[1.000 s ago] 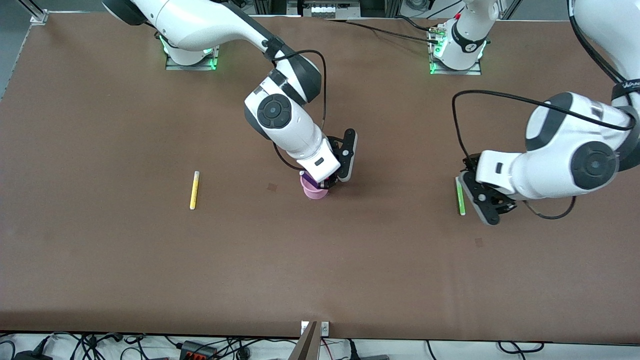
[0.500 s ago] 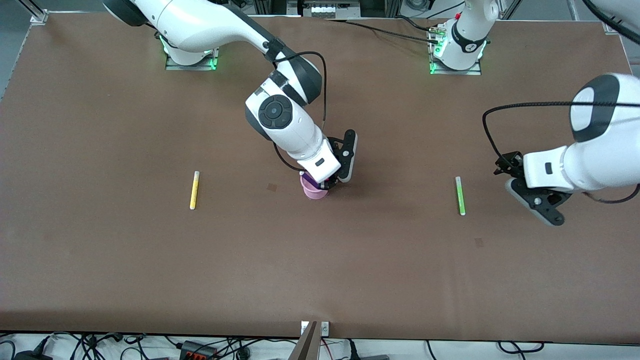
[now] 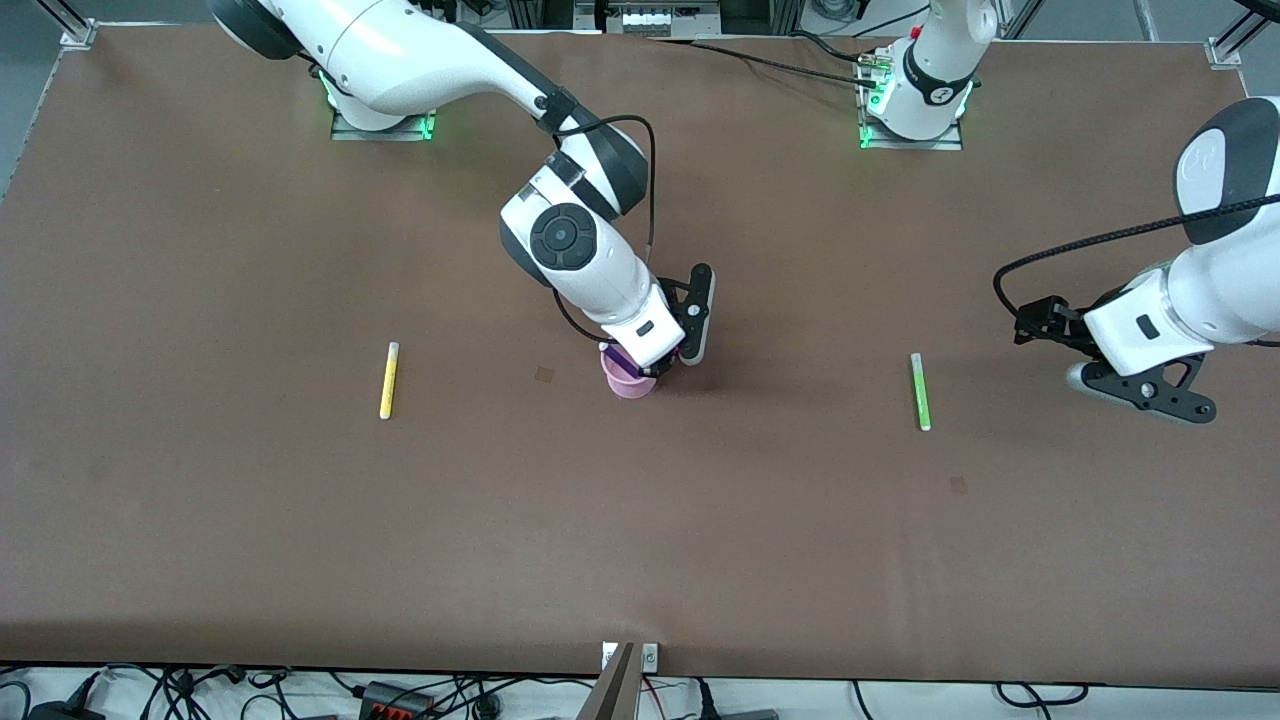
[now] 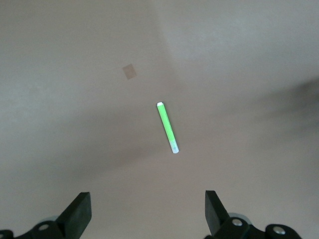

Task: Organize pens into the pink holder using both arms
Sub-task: 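Position the pink marker above the cup while the left gripper retracts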

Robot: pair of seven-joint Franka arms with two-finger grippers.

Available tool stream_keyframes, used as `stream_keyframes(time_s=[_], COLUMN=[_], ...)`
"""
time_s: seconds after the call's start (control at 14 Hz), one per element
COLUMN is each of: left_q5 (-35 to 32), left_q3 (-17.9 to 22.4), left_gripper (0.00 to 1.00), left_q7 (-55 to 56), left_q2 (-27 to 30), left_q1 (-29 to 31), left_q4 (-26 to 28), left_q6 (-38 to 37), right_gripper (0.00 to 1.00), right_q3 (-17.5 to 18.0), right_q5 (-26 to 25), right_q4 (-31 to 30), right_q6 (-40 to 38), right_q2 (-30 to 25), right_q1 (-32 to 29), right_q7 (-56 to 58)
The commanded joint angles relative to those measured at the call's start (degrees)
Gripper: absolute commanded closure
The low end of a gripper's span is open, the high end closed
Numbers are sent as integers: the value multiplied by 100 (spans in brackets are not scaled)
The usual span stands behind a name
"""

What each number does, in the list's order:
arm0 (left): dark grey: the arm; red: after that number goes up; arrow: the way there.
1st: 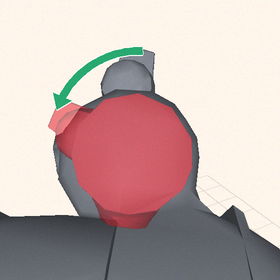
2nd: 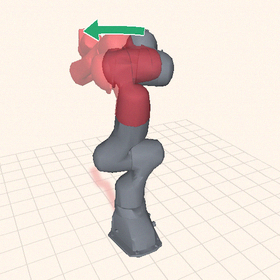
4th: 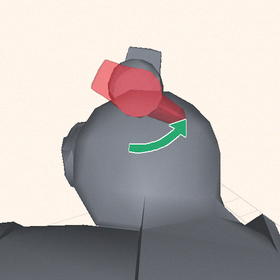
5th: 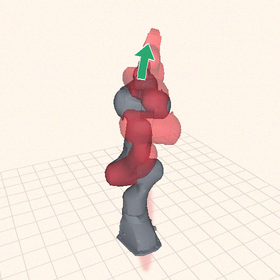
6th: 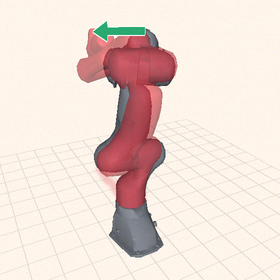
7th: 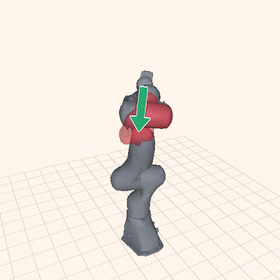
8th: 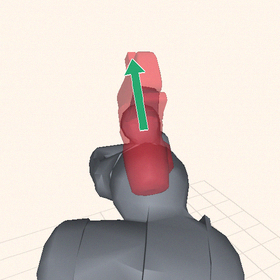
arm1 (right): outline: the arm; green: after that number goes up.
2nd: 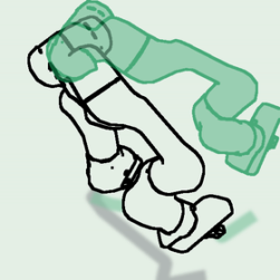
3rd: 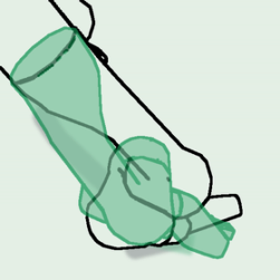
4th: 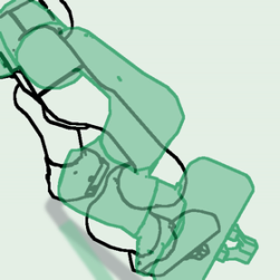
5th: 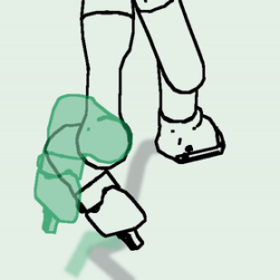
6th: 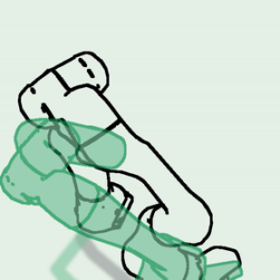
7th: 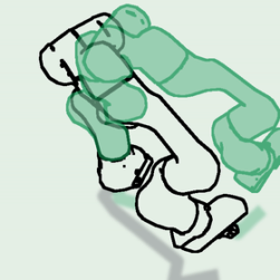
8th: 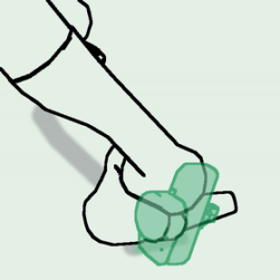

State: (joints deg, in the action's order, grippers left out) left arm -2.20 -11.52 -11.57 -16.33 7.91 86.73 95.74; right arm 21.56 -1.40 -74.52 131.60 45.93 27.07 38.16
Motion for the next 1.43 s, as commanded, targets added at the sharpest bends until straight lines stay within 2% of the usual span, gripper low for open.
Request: stream_keyframes(time_s=[0.0,0.21,0.43,0.79,1.0,1.36], left_q5=[88,62,97,97,97,97], left_q3=[123,246,1079,1529,1687,1706], left_gripper=[0,0,0,0,0,0], left_q7=[278,348,348,339,348,436], left_q2=[165,332,560,868,1035,1334], left_q1=[-88,-158,-561,-720,-747,-870], left_q4=[169,187,336,345,336,310], left_q6=[77,68,59,-178,-319,-530], right_gripper=[100,100,100,100,100,100], right_q3=[-20,-20,-20,-20,-20,-29], right_q5=[-115,-124,-124,-133,-133,-133], right_q4=[-141,-221,-221,-282,-343,-352], right_q6=[-12,-152,-170,-179,-170,-170], right_q2=[-58,-93,-84,-93,-93,-84], right_q1=[35,0,-9,-53,-62,-115], right_q7=[-133,-90,-72,-54,-28,69])
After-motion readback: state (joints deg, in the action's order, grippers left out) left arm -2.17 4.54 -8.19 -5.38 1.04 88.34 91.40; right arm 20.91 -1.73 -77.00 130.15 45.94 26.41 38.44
